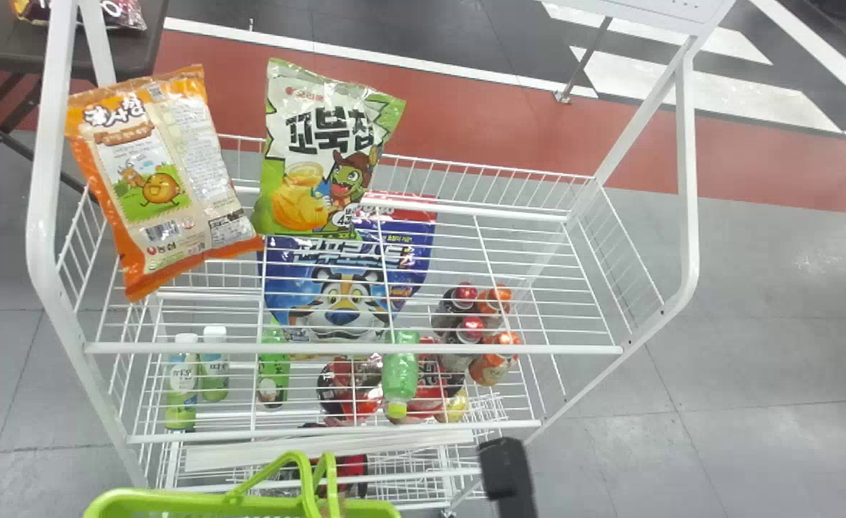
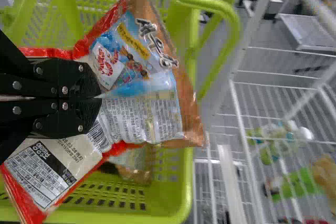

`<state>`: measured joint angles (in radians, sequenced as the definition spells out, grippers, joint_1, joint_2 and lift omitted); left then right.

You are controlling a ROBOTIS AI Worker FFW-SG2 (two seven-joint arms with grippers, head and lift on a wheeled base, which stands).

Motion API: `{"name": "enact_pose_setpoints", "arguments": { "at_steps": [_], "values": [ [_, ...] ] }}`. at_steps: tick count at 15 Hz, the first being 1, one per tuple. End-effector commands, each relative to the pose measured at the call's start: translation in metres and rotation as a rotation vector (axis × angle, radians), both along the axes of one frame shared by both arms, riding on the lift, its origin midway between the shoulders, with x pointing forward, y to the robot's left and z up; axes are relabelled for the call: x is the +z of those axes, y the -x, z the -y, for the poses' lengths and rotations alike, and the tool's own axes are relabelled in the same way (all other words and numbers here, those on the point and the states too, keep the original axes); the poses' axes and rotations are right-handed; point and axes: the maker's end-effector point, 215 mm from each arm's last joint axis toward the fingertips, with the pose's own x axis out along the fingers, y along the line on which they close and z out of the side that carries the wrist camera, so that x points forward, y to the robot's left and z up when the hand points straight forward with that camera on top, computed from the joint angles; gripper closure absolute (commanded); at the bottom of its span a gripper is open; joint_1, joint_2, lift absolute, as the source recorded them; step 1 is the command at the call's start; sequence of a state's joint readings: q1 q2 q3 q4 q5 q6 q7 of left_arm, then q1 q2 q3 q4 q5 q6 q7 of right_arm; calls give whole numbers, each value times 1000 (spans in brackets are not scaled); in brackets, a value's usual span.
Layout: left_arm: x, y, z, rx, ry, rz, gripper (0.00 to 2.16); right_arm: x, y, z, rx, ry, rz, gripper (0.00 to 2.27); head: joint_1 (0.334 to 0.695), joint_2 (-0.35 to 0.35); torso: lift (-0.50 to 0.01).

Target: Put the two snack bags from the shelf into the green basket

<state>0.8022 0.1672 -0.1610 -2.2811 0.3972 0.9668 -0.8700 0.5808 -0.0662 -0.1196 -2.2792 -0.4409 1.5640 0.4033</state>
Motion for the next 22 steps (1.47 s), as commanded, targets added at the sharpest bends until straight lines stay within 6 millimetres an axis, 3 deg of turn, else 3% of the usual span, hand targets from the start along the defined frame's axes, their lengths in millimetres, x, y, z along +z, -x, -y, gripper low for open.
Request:
{"name": "enact_pose_setpoints", "arguments": {
  "at_steps": [1,4,5,7,11,14,16,19,21,22],
  "values": [
    [-1,0,0,0,0,-1,1835,-15,16,-26,58,-19,-58,2243,695,-350,-10],
    [0,0,0,0,1,-1,1835,-34,25,-41,99,-17,-109,2236,695,-350,-10],
    [1,-1,0,1,2,4,1835,-35,23,-40,99,-14,-107,1946,695,-350,-10],
    [0,-1,-1,2,1,2,1835,-29,17,-29,91,12,-78,-2,695,-350,-10],
    [0,-1,0,2,0,2,1835,-6,4,13,21,89,8,60,695,-350,-10],
    [1,-2,0,2,2,6,1835,29,-22,54,-47,158,122,76,695,-350,-10],
    [0,-2,0,3,0,5,1835,41,-34,75,-85,194,171,80,695,-350,-10],
    [-1,-2,0,3,-1,5,1835,93,-142,98,-229,206,597,83,695,-350,-10],
    [-1,-2,0,3,0,3,1835,134,-189,112,-321,207,853,83,695,-350,-10],
    [-1,-2,0,3,0,3,1835,149,-200,117,-349,217,945,83,695,-350,-10]
  ]
}}
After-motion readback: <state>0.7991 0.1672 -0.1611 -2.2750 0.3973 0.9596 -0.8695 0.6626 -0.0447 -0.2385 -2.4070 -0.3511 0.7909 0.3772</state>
